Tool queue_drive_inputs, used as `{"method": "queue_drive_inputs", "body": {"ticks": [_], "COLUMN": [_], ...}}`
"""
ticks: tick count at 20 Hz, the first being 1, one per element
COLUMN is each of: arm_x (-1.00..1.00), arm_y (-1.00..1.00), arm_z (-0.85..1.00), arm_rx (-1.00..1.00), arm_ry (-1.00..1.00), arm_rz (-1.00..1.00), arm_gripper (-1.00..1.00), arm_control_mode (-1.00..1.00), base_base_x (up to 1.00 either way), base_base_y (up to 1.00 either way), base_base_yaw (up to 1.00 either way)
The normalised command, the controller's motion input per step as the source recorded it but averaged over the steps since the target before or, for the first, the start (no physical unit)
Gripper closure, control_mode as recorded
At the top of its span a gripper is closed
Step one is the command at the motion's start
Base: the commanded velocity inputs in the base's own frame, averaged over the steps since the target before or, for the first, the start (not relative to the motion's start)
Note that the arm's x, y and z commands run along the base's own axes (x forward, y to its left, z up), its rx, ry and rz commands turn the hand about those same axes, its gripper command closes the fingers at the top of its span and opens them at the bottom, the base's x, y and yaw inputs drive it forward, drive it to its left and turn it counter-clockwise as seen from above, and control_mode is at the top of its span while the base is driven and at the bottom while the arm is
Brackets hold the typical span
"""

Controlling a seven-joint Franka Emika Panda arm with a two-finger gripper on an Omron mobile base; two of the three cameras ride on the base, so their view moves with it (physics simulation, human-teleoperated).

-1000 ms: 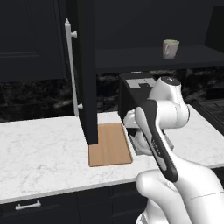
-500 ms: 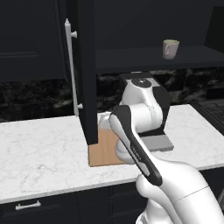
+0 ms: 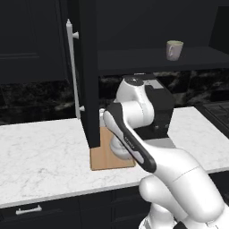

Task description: Pick the kettle from the counter and place it on the tray. Then pick the mug from the cabinet and place it on the tray. Then close the cabinet doors.

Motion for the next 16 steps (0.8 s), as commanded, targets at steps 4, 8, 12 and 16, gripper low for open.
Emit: {"method": "queue_drive_inputs", "body": {"ticks": [4, 8, 12, 16], "arm_x": [0.37, 0.4, 0.42, 0.4], "arm_y": [0.03, 0.0, 0.0, 0.0], "arm_z": [-0.19, -0.36, -0.27, -0.2], "arm_rx": [0.0, 0.0, 0.0, 0.0], "arm_ry": [0.0, -0.1, -0.12, -0.09], "arm_rz": [0.0, 0.0, -0.01, -0.03], "arm_gripper": [1.0, 1.0, 1.0, 1.0], "arm_control_mode": [-1.0, -1.0, -1.0, -1.0], "base_base_x": [0.0, 0.0, 0.0, 0.0], "base_base_y": [0.0, 0.0, 0.0, 0.0], "base_base_yaw": [0.0, 0.0, 0.0, 0.0]}}
